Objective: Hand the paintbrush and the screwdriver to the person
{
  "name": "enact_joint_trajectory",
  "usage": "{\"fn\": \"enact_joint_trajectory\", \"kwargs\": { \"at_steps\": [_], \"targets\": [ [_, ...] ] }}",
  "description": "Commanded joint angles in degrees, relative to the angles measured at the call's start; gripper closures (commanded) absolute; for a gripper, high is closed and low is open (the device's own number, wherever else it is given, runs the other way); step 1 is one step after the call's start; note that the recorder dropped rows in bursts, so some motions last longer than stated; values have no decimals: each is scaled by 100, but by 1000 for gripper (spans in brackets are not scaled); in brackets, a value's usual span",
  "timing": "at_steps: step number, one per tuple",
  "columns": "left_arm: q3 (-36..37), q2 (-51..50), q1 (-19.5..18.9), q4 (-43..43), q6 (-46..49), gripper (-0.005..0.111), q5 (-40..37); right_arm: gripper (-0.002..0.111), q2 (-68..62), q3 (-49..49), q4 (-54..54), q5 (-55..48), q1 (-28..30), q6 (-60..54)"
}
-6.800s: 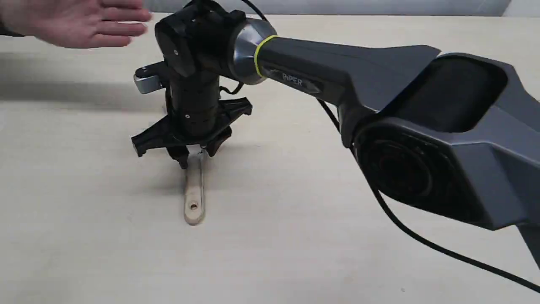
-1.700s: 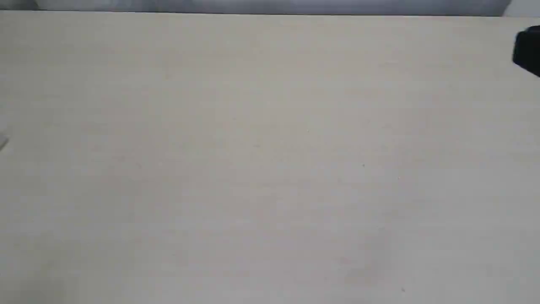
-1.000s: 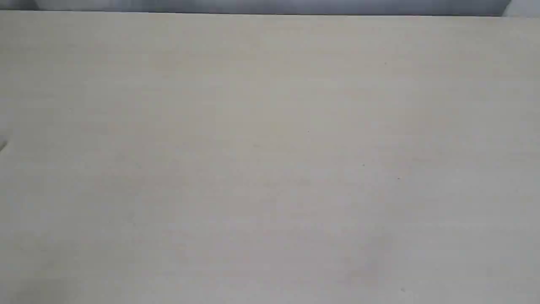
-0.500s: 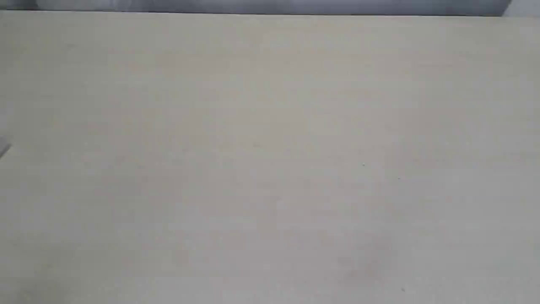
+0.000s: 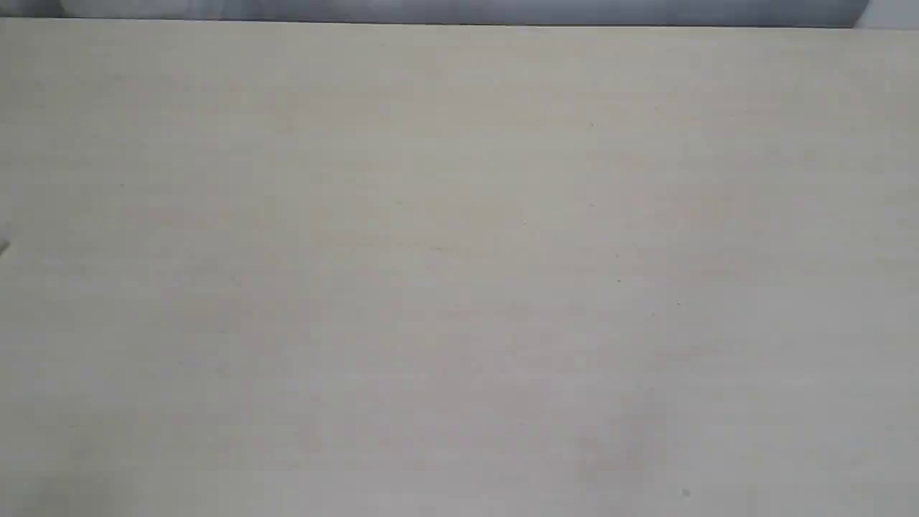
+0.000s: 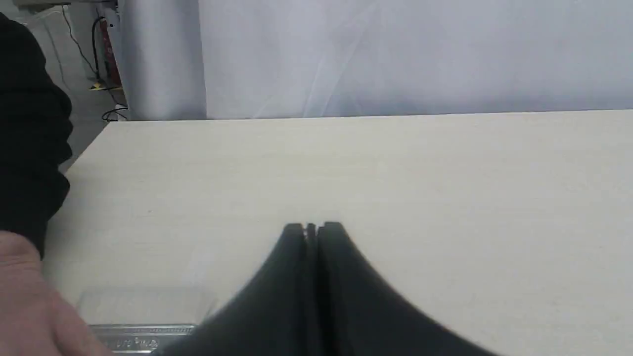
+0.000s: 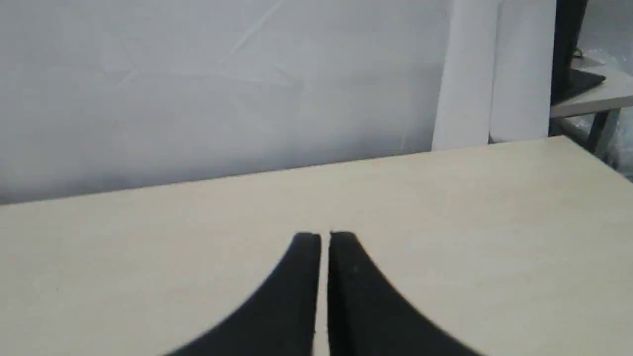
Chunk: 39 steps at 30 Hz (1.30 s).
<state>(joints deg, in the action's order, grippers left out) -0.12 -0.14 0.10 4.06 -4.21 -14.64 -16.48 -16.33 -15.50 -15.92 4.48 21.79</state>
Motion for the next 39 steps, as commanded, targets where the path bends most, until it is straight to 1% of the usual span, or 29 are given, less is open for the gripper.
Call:
{"fn": "enact_joint_trajectory", "kwargs": {
  "at_steps": [1,9,14,25,29,33,35,39],
  "targets": [
    [12,14,30,-20,-12,107,35,104,23,525,-3,523,35,-79],
    [12,14,30,-8,-12,107,47,104,23,1441,8,1474,22,-57],
    [12,14,30,-8,-12,107,35,104,23,1633,-42,1946,22,-57],
    [12,14,30,-8,-12,107,35,104,81,1633,-172,2050,22,-57],
    [12,14,30,-8,-12,107,35,104,565,1633,-172,2039,34,-29],
    [12,14,30,-8,-12,107,35,104,1029,1633,-122,1673,4,-29],
    [12,14,30,-8,-12,107,35,104,1184,1633,26,1509,4,-192],
    [12,14,30,-20,-12,107,23,104,1464,1633,641,1279,4,-972]
  ]
}}
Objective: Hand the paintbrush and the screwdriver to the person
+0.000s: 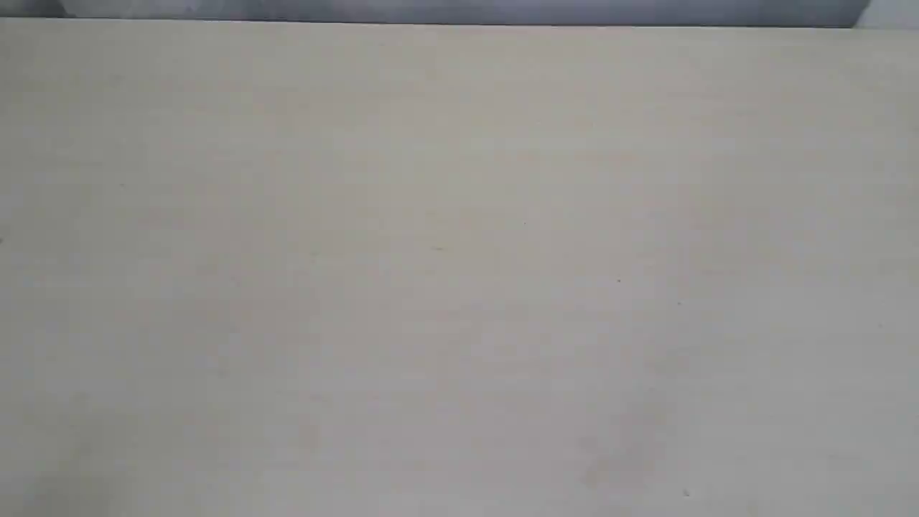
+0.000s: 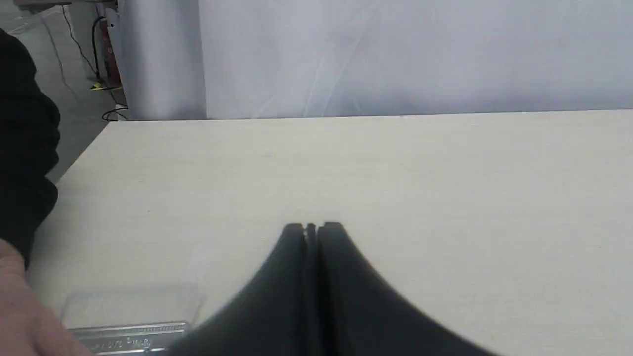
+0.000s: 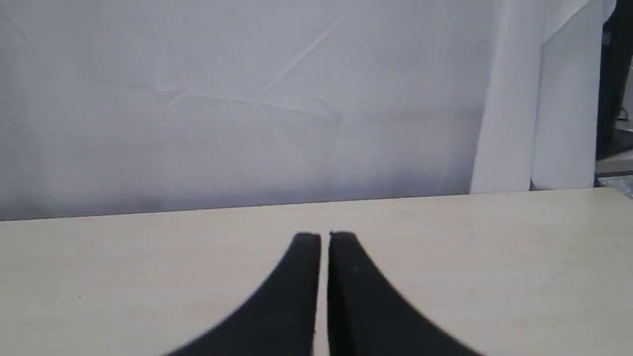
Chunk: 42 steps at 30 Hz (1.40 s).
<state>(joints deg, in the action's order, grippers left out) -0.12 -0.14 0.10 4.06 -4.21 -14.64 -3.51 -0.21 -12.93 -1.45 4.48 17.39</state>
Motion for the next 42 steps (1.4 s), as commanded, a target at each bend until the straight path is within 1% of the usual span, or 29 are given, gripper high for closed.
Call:
{"fn": "enact_joint_trajectory", "kwargs": {
  "at_steps": [1,5,14,19,27,30,42],
  "targets": [
    [12,14,30,-20,-12,107,23,104,223,21,522,-198,4,-706],
    [12,14,30,-20,-12,107,23,104,351,21,805,-404,4,-1063],
    [12,14,30,-20,-12,107,23,104,351,21,819,-516,4,-1163],
    [12,14,30,-20,-12,107,23,104,351,21,1338,-610,4,-1738],
    [12,14,30,-20,-12,107,41,104,351,21,1323,-632,4,-1738],
    [12,14,30,-4,-12,107,43,104,351,21,1048,-632,4,-1457],
    [12,14,30,-4,-12,107,43,104,351,21,1130,-819,4,-1460]
  ]
}}
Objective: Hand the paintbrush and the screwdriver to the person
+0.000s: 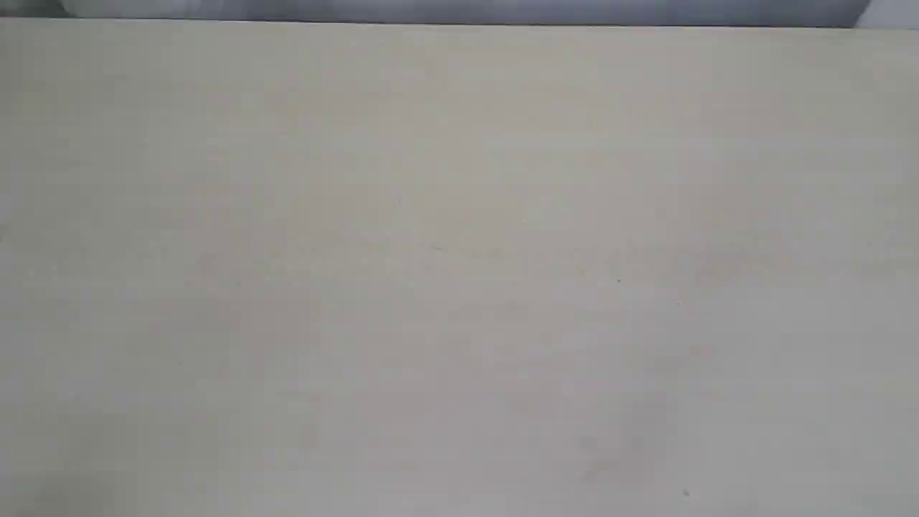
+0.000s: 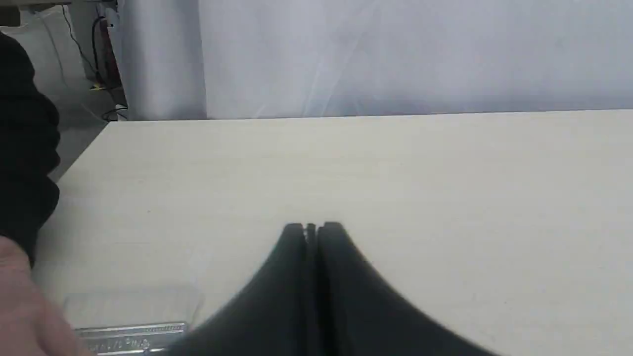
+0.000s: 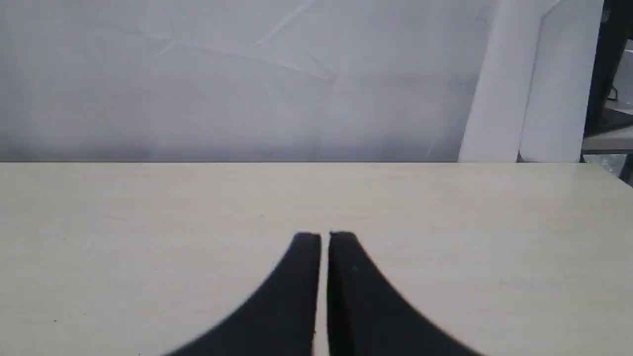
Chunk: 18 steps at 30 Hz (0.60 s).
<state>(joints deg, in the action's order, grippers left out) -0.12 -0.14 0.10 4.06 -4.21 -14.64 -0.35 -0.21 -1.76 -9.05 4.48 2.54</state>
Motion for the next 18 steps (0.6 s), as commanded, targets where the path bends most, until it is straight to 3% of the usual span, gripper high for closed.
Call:
{"fn": "enact_joint_trajectory", "kwargs": {
  "at_steps": [1,18],
  "targets": [
    [12,14,30,-4,-12,107,43,104,35,21,50,-124,4,25],
    [12,14,30,-18,-12,107,30,104,35,21,265,-599,4,51]
  ]
}}
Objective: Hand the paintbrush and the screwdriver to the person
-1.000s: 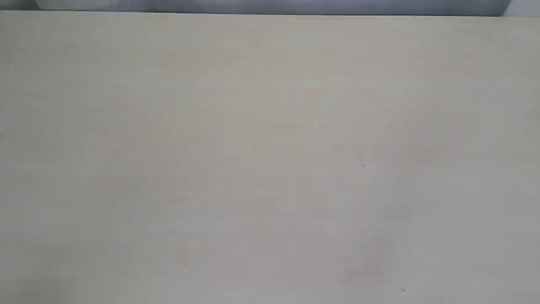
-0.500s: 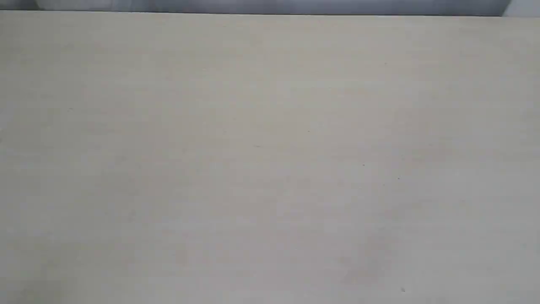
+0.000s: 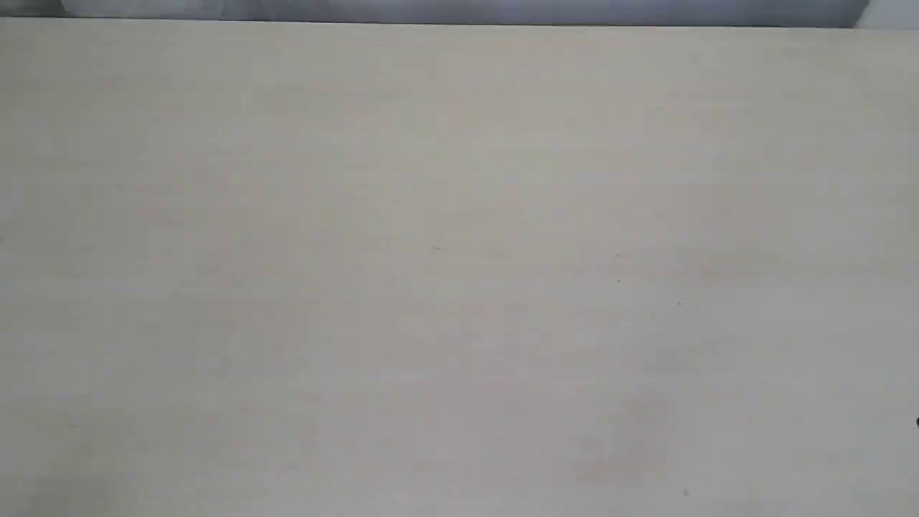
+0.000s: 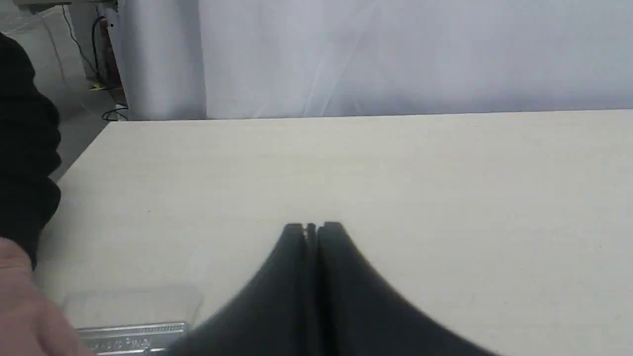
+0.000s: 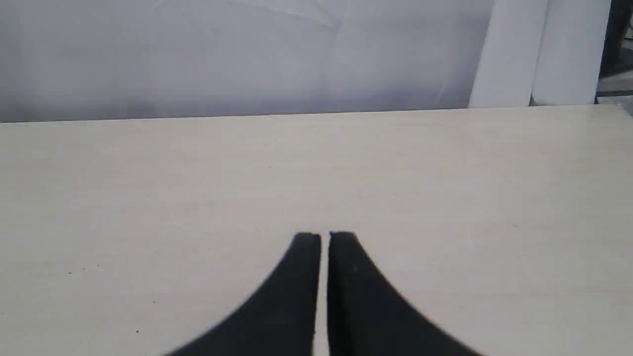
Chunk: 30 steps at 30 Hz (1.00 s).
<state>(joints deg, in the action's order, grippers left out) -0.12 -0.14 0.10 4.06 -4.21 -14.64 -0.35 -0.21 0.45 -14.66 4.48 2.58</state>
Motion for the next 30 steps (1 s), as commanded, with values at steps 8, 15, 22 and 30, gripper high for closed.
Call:
{"fn": "enact_joint_trajectory", "kwargs": {
  "at_steps": [8,15,22,30],
  "targets": [
    [12,14,30,-18,-12,107,30,104,35,21,9,-27,4,46],
    [12,14,30,-18,-12,107,30,104,35,21,17,-368,4,46],
    [12,14,30,-18,-12,107,30,104,35,21,-102,-385,4,-43],
    [12,14,30,-8,-12,107,43,104,35,21,-156,-389,4,-43]
  ]
}}
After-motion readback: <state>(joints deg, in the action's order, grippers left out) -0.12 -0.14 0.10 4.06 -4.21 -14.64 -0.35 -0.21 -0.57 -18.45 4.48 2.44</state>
